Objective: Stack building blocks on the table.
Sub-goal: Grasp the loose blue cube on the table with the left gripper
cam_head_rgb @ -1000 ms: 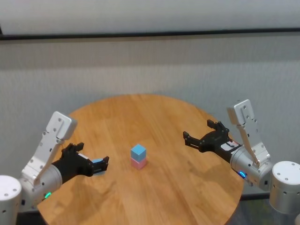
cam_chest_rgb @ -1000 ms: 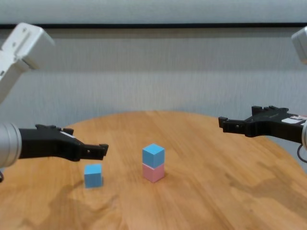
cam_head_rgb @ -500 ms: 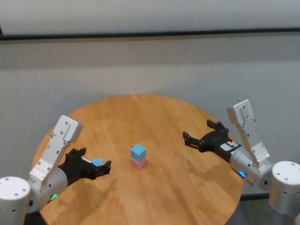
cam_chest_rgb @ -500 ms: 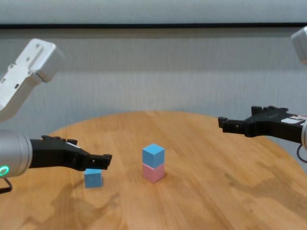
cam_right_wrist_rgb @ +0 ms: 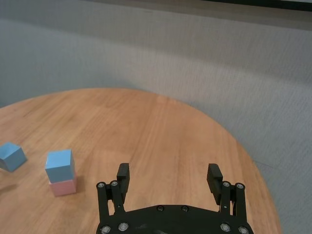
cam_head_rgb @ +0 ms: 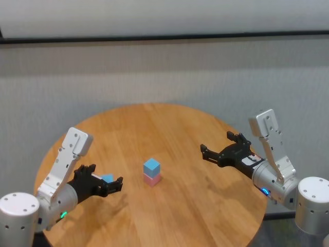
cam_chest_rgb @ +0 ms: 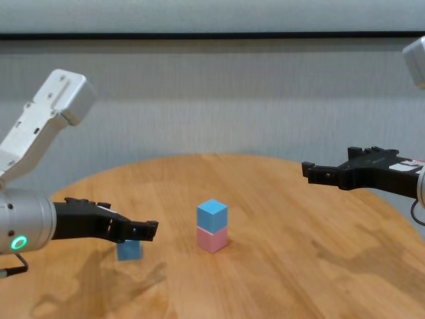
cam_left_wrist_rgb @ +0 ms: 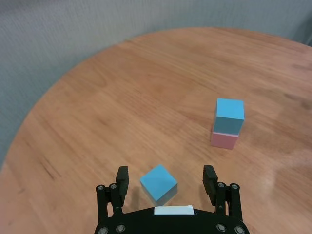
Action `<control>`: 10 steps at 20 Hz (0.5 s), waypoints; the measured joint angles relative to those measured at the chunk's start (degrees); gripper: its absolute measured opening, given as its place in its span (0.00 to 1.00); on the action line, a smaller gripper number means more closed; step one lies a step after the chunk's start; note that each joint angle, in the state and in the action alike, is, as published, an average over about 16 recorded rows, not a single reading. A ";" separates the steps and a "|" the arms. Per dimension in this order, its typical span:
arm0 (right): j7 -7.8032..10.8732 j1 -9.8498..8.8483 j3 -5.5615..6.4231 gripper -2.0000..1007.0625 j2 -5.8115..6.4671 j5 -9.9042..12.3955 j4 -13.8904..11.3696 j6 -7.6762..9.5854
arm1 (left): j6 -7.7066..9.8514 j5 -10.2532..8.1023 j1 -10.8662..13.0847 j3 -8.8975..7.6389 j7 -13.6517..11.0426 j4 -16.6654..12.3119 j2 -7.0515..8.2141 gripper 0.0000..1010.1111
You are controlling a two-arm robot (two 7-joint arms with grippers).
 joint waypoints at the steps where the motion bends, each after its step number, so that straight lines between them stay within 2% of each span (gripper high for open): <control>1: 0.00 0.00 0.00 0.99 0.00 0.00 0.00 0.00 | -0.03 0.06 -0.15 -0.02 -0.01 0.39 -0.22 0.99; 10: 0.00 0.01 0.00 0.99 0.00 0.00 0.00 0.00 | -0.33 0.47 -0.90 -0.10 -0.06 2.85 -1.55 0.99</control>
